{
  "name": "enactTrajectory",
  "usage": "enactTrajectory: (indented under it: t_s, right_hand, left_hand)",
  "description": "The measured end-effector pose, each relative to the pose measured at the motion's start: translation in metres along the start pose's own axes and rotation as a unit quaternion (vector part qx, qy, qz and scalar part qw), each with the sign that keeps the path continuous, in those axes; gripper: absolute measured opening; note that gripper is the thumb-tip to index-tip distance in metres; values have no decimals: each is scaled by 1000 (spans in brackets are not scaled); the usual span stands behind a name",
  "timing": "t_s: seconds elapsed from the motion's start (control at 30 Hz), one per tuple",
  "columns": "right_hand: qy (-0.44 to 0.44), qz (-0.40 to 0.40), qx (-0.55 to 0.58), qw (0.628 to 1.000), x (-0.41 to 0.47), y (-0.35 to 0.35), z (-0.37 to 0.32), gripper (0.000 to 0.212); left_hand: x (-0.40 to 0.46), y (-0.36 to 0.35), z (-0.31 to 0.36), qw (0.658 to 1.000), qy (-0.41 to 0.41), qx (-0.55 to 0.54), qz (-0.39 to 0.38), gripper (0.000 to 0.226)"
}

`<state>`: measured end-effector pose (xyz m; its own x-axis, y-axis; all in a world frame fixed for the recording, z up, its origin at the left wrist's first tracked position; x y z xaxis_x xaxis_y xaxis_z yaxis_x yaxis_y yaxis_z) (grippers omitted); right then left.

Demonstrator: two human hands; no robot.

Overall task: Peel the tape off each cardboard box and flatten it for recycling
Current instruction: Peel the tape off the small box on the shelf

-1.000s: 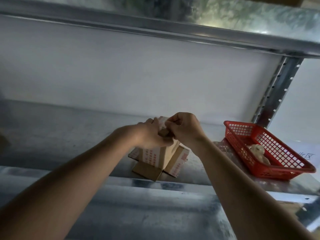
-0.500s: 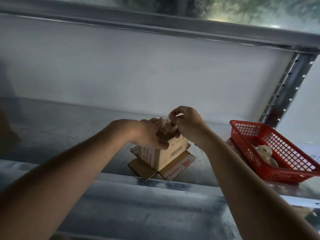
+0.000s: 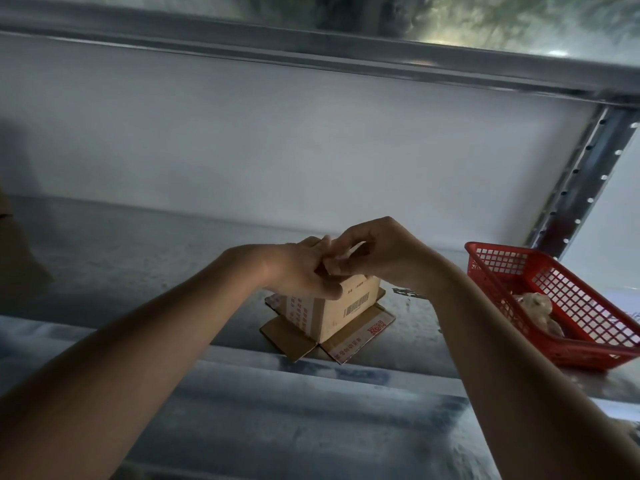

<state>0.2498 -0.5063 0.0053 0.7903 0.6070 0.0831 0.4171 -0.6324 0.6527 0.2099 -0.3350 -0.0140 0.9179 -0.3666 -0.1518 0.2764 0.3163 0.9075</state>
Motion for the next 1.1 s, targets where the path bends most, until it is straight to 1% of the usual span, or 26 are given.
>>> enactTrajectory:
  t_s: [0.1,0.17,0.2,0.3,0.37,0.47,0.53,0.6,0.67,0.7,0.73,0.8,0.83,0.9,0.93,1.0,1.03,1.07,1.1]
  right_hand:
    - [-18,95,-10,995,5,-6,6,7]
    - [-47,131,-5,990,7,-7,10,8]
    - [-67,143,18,987,8,-7,12,10]
    - [-110,153,145,971,8,-3,18,12]
    - [-127,146,178,965,8,-2,19,14]
    - [-138,148,173,964,9,-4,16,15]
    - [-127,140,175,966,9,-4,13,15]
    - [-123,134,179,967,9,-5,11,15]
    - [-141,155,164,964,8,-5,12,12]
    - [-155,176,172,957,9,-6,15,11]
    - [-171,200,216,940,10,-6,19,13]
    - [-198,253,351,879,10,-3,29,18]
    - [-208,274,386,856,10,-1,32,17]
    - [-204,296,403,841,10,3,37,11]
    - [-194,305,405,840,10,4,38,16]
    - [-170,312,397,846,8,6,39,39]
    - [-154,308,389,854,7,7,38,47]
    - [-131,299,382,864,6,7,36,51]
    - [-104,293,367,877,5,6,34,50]
  left_hand:
    - [-4,-2,-1,1000,-3,0,3,94]
    - [-4,-1,0,1000,-3,5,1,89]
    - [-5,0,-1,1000,4,12,-6,91]
    - [-6,5,-4,998,33,46,-34,111]
    - [-6,7,-3,996,45,65,-36,116]
    - [-4,7,2,989,58,133,-22,107]
    - [0,3,10,982,58,178,-1,100]
    - [3,-6,16,980,61,185,39,93]
    - [3,-16,18,977,63,186,77,93]
    - [2,-19,18,977,60,187,88,94]
    - [0,-20,17,976,52,188,94,94]
    - [-2,-18,14,976,34,195,94,93]
    - [-3,-18,13,975,29,199,91,93]
    - [-1,-15,12,975,25,207,80,93]
    - [1,-14,12,975,25,210,73,91]
    - [4,-12,12,975,22,211,59,86]
    - [6,-10,12,976,17,209,56,81]
    - [7,-9,12,977,11,204,55,77]
    - [8,-8,13,979,2,198,57,73]
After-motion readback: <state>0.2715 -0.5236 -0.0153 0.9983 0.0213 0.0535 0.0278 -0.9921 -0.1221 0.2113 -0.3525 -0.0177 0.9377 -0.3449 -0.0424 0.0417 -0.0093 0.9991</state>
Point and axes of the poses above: each hand's wrist, its own x-axis towards the middle knuckle, its own y-axis out of the back of the hand, z = x × y, the point moved 3 cm from there along x, towards the middle knuckle, and after that the axes turned 7 degrees about -y, right-handed, at the moved point
